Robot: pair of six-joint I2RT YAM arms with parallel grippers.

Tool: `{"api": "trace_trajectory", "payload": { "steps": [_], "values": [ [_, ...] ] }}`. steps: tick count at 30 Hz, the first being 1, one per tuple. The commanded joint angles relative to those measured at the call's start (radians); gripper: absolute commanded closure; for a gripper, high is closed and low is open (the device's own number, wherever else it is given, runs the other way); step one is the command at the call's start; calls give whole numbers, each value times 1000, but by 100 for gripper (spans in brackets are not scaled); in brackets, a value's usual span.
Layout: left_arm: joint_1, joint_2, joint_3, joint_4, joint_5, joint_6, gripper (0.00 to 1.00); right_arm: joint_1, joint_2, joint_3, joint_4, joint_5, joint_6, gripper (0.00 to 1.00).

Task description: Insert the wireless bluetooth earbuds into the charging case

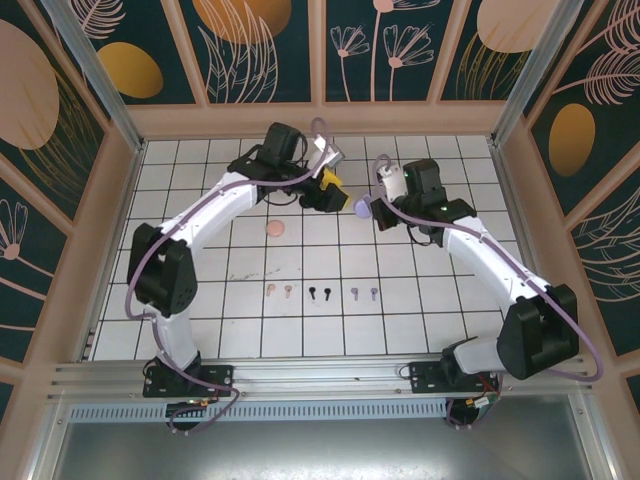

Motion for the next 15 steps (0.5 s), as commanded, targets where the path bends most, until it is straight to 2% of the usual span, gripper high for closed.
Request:
{"api": "trace_trajectory", "payload": {
  "steps": [1, 15],
  "values": [
    [1, 33, 72, -241, 64, 149, 33, 20, 13, 41, -32, 15, -49, 100],
    [1, 87, 157, -334, 185, 213, 36, 68, 18, 56, -29, -31, -51, 100]
  ]
}}
